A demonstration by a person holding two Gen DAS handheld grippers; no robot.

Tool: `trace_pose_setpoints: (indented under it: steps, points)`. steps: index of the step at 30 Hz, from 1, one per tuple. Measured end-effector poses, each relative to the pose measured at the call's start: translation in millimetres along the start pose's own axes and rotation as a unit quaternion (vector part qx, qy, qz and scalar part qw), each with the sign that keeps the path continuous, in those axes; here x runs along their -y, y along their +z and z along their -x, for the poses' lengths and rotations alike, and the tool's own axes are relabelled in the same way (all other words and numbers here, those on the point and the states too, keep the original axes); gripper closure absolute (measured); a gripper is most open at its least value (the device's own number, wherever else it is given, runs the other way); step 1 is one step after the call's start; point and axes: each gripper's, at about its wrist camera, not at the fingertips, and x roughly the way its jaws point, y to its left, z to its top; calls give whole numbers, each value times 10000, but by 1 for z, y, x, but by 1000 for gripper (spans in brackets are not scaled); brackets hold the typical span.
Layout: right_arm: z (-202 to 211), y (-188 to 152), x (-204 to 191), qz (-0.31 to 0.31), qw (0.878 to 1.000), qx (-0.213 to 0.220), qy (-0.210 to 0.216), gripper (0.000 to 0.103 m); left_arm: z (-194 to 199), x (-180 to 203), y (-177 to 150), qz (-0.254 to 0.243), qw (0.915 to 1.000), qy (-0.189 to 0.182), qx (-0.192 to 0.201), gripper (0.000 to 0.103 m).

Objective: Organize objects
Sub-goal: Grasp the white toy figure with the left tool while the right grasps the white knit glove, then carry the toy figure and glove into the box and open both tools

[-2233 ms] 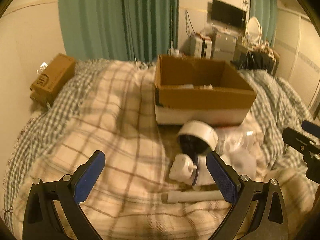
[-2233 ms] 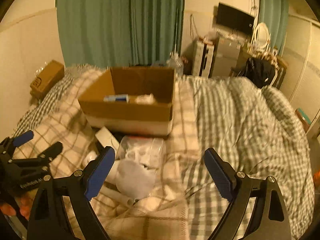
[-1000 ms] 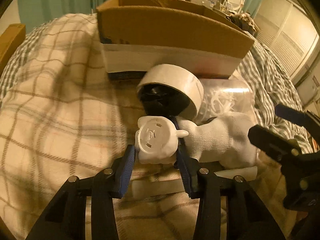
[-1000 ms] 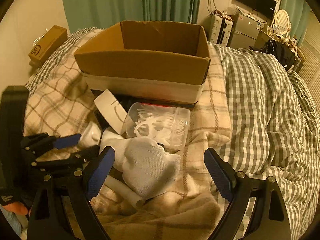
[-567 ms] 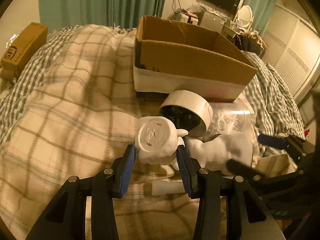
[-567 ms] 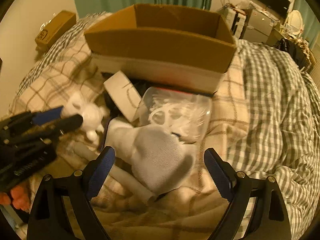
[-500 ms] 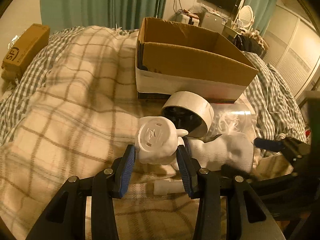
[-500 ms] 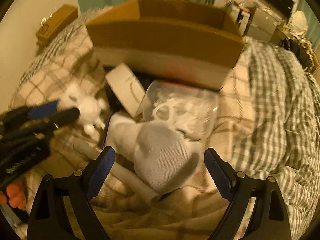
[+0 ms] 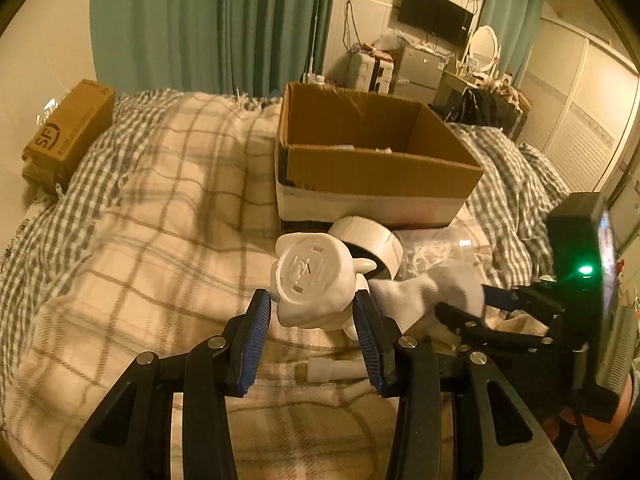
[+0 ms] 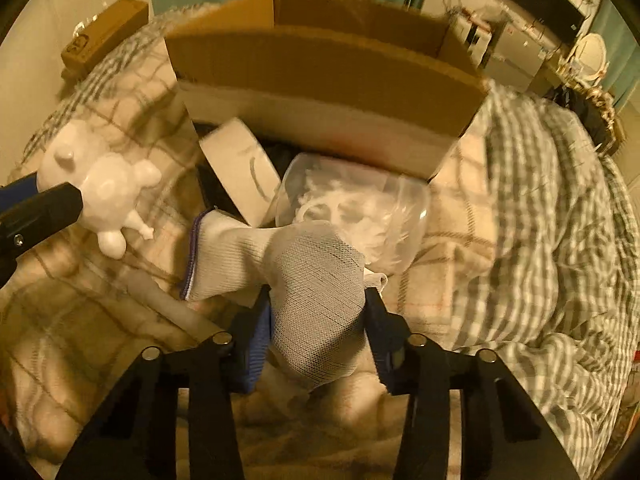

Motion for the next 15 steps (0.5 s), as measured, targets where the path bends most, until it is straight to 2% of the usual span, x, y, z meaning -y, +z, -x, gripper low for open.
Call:
trace_pose_setpoints:
  steps: [7, 15]
  points:
    - [71, 15, 2, -76, 9952, 966, -154, 64, 23, -5, 26, 1, 9994, 78, 335, 60]
    - [136, 70, 15, -26, 9838, 1777, -240, 64, 43, -3, 87, -160, 9959, 197, 865, 60]
